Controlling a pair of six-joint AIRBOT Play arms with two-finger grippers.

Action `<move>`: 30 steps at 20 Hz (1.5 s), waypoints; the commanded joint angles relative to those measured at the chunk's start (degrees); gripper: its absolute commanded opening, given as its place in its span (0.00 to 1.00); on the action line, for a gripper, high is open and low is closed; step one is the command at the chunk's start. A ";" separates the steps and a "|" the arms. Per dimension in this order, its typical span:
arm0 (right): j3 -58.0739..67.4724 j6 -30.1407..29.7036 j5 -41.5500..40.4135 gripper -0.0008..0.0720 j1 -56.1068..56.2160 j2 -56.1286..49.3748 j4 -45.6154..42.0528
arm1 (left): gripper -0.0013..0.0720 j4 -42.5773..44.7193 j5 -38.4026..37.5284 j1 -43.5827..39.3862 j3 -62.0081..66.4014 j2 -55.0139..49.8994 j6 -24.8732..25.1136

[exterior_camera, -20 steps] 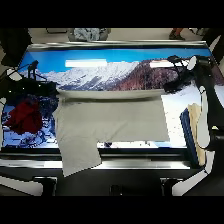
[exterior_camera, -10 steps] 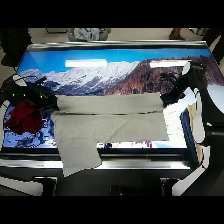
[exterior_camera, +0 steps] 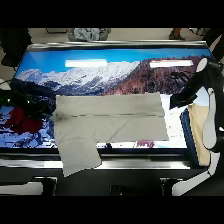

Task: Fold the shirts.

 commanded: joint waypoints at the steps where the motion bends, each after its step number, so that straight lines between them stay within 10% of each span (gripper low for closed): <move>1: -11.54 -0.42 -1.03 0.77 -2.08 7.15 -0.42 | 0.65 -5.16 6.86 2.82 -21.05 11.69 3.87; 17: -29.53 -3.67 -7.58 0.74 -2.08 16.28 0.63 | 0.64 -9.44 18.21 2.10 -52.02 24.81 12.04; 20: -36.74 -3.39 -11.15 0.77 -2.08 18.36 -2.16 | 0.18 -9.46 20.63 1.49 -52.15 24.81 9.14; 22: -42.60 -2.80 -14.43 0.80 -2.08 19.41 -0.35 | 0.06 -9.44 20.65 1.49 -52.15 24.81 9.01; 30: -50.23 -0.04 -27.98 0.77 -2.08 19.52 6.67 | 0.06 -9.46 20.59 1.49 -52.13 24.94 9.03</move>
